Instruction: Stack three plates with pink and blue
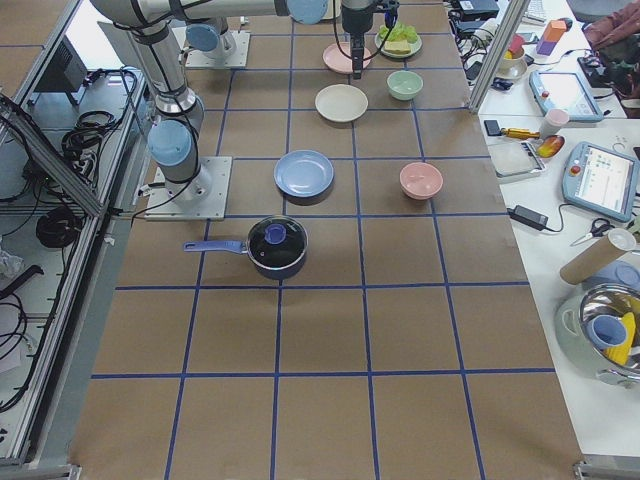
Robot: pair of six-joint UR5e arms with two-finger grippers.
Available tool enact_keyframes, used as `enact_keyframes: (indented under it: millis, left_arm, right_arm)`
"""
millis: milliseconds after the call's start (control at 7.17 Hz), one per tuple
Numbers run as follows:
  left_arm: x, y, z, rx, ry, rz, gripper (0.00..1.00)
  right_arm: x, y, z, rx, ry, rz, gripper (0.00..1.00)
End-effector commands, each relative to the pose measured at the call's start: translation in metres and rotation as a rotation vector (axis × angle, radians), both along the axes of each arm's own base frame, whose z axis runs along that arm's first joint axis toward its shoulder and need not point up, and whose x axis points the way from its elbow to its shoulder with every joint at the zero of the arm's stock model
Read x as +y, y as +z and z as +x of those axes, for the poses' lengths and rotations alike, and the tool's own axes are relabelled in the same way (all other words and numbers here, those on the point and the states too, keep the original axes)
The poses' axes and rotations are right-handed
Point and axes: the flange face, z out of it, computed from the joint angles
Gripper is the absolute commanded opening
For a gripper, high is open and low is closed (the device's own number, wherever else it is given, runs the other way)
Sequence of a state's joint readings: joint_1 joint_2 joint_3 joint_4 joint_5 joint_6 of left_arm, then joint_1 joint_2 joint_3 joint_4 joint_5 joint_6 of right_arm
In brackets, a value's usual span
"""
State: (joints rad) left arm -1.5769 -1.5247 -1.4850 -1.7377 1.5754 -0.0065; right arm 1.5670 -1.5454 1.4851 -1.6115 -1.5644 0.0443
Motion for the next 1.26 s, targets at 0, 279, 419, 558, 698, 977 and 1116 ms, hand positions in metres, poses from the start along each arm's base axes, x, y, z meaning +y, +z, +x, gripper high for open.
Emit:
enact_keyframes:
  millis: [0, 279, 419, 558, 698, 977, 1116]
  left_arm:
    - [-0.004, -0.004, -0.002, 0.001, -0.005, 0.005, 1.00]
    - [-0.001, -0.003, -0.002, 0.003, -0.003, 0.002, 1.00]
    - [-0.001, -0.002, -0.002, 0.003, -0.002, 0.000, 1.00]
    - [-0.004, -0.002, -0.002, 0.001, -0.003, 0.000, 1.00]
    - [-0.009, -0.007, -0.002, 0.001, 0.006, 0.011, 1.00]
    - [-0.044, -0.086, -0.002, 0.017, 0.008, 0.049, 1.00]
    - [-0.052, -0.134, -0.002, 0.010, 0.005, 0.054, 1.00]
  right_arm:
    - [0.001, 0.005, 0.000, 0.000, 0.001, -0.005, 1.00]
    - [0.000, 0.006, -0.002, 0.002, -0.001, -0.011, 1.00]
    - [0.000, 0.006, 0.000, -0.004, 0.001, -0.016, 1.00]
    - [0.001, 0.008, 0.001, -0.003, 0.001, -0.019, 1.00]
    - [0.001, 0.007, 0.001, -0.003, 0.001, -0.019, 1.00]
    - [0.000, 0.004, 0.000, -0.002, 0.004, -0.016, 1.00]
    - [-0.001, 0.004, -0.005, 0.015, 0.005, -0.018, 1.00]
